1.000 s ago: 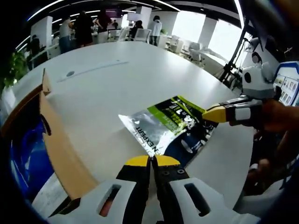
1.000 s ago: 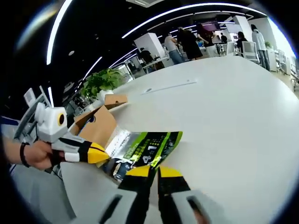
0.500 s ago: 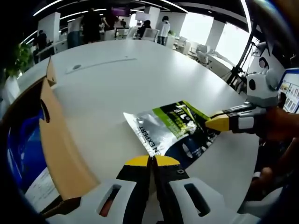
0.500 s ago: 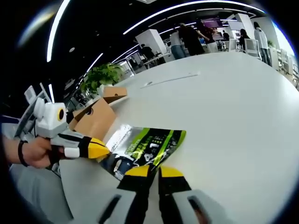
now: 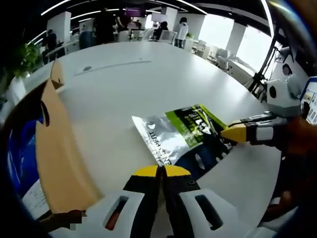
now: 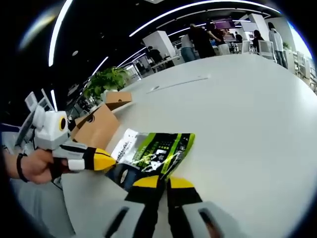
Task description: Operate the shoe box by opening the lid, removing the specified soft item, and placing it in the target area until the item is outside and the box remains undamaged.
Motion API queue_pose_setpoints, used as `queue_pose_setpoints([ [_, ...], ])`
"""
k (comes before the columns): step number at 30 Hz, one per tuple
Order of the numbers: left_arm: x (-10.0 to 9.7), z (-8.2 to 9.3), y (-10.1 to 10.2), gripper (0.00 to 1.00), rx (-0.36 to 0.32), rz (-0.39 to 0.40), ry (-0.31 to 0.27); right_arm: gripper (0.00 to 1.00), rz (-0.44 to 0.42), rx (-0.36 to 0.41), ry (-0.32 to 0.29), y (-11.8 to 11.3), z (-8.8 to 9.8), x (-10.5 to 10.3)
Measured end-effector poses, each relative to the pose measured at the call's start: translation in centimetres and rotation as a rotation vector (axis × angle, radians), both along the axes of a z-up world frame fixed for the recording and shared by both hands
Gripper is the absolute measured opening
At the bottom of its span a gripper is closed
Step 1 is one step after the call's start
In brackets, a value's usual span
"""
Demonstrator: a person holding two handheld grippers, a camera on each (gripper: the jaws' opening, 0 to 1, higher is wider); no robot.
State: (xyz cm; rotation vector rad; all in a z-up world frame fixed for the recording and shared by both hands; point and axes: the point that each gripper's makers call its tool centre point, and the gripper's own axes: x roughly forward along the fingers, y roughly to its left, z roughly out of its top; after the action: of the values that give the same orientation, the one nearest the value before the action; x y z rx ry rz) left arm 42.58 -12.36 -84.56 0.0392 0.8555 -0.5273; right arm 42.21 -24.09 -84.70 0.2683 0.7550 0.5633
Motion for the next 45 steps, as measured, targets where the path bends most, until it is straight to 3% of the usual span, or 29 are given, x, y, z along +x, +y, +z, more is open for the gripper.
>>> queue_pose_setpoints([
  [18, 2.8, 0.7, -0.3, 0.0, 0.036, 0.019, -0.028, 0.01, -0.026, 0.003, -0.001, -0.3, 0.6, 2.5],
  [32, 4.5, 0.7, 0.0, 0.03, 0.043, 0.094, -0.029, 0.03, -0.03, 0.006, -0.01, 0.0, 0.8, 5.1],
  [45, 4.4, 0.9, 0.4, 0.11, 0.086, 0.116, -0.047, 0.1, -0.027, 0.006, -0.012, 0.4, 1.1, 4.8],
])
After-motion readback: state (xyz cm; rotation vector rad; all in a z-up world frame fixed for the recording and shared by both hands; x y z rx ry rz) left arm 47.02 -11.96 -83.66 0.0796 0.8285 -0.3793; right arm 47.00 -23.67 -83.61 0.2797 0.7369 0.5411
